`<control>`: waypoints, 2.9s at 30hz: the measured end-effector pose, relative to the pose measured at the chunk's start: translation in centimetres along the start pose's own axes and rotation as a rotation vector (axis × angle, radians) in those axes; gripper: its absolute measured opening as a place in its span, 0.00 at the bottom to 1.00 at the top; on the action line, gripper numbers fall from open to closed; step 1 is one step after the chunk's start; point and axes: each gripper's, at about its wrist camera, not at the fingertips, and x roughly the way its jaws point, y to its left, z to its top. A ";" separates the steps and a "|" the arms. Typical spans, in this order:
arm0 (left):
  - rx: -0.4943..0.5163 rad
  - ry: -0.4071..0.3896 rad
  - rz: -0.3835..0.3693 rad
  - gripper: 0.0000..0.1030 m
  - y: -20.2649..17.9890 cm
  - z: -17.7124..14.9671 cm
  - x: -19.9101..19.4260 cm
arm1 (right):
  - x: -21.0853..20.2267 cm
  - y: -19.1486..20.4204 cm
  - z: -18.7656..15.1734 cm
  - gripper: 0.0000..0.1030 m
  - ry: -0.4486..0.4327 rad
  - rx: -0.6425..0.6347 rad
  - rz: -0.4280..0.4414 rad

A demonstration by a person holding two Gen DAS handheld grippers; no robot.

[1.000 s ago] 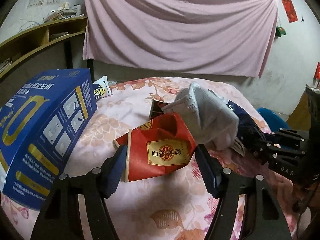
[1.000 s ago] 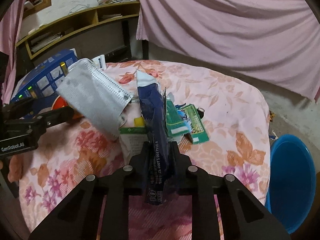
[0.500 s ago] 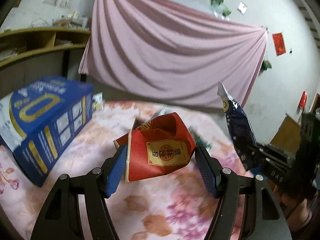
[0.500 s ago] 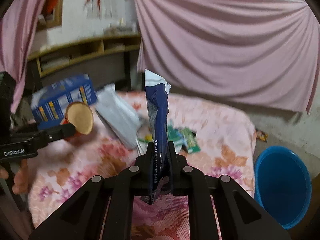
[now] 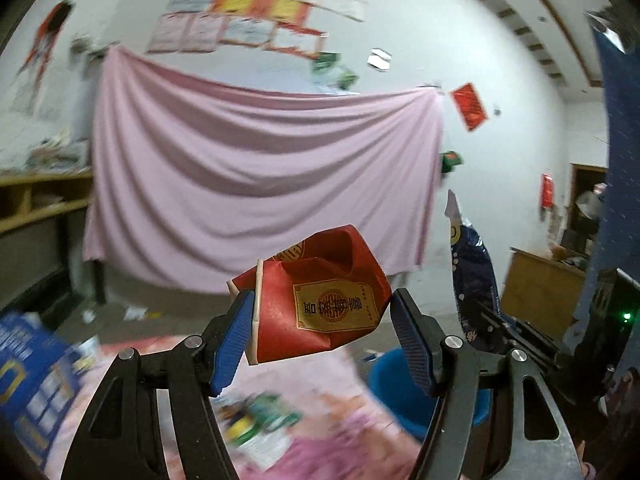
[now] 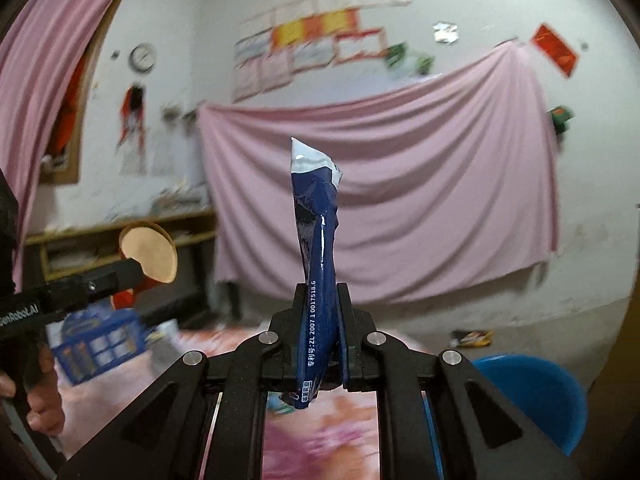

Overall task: Collect trash
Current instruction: 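Carry both items to the blue basin and open both grippers to drop them, then move both tools back over the bed toward the grey mask and green box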

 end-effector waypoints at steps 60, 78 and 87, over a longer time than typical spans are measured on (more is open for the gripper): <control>-0.058 0.149 0.079 0.97 -5.6 -2.3 10.6 | -0.8 -15.1 -2.5 0.79 0.132 0.246 -0.317; 0.036 -0.069 0.376 0.98 3.4 -2.5 -4.9 | -1.3 -2.4 1.0 1.00 -0.162 0.075 -0.079; 0.009 0.005 0.431 0.98 8.0 -5.1 -7.4 | 1.3 2.6 0.5 1.00 -0.116 0.015 0.002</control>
